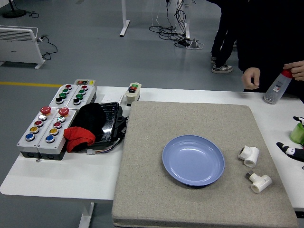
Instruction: Pick pipe place plate twice
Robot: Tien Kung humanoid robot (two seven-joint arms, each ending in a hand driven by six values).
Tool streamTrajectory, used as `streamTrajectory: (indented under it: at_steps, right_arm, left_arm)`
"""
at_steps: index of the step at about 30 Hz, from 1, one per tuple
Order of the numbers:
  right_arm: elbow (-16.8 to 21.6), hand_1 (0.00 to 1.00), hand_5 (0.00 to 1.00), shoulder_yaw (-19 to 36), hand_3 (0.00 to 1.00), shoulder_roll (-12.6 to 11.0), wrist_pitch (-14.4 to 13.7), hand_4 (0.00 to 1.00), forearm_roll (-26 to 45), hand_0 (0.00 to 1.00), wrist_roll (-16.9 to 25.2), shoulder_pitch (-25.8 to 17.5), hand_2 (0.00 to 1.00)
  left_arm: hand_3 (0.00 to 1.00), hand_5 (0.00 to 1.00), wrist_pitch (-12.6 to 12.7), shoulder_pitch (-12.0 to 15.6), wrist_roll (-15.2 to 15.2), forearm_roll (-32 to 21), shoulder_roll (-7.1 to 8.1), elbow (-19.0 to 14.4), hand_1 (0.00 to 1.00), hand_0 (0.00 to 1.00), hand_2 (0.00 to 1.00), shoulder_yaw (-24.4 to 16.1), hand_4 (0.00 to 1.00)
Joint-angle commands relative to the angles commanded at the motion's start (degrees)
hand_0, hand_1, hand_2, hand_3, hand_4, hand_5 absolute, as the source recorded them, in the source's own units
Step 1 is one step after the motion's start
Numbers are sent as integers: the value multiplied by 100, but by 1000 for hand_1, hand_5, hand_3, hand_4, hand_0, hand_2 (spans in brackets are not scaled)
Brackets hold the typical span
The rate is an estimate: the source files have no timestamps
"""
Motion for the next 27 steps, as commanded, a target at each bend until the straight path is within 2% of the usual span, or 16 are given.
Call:
streamTrajectory:
  at_steps: [4,9,16,20,23,24,27]
  right_arm:
    - [-158,934,429,-234,990,-9,146,848,-64,998,-21,152,998]
    - [-578,939,403,-567,998,-7,566,852,-69,998,-260,524,998]
    - [-999,936,398,-876,998,22,762,835,-31,998,-394,906,998]
    - [-1292,925,391,-941,998,74,802,840,-85,978,-427,1104,998]
    - [-1550,925,391,-948,998,112,949,840,-69,978,-478,1236,998]
    - [-1608,915,402,-946,986,125,982,838,-55,943,-492,1263,998]
    - [-1733,915,402,-945,986,160,1028,838,-21,943,-519,1323,998]
  left_arm:
    - [577,998,0,2,2,-9,-3,0,588,625,538,2,205]
    - [576,998,-3,5,5,-25,-7,-3,588,625,535,4,205]
    - [576,998,-4,9,6,-35,-7,-5,588,626,535,7,204]
    - [576,998,-2,13,6,-34,-7,-5,588,626,532,5,205]
    - [576,998,-3,15,9,-22,-7,-6,588,626,532,0,205]
    - [576,998,-2,18,8,-23,-7,-7,587,625,531,-2,204]
    - [576,998,4,25,5,-34,-11,-7,587,625,531,-6,204]
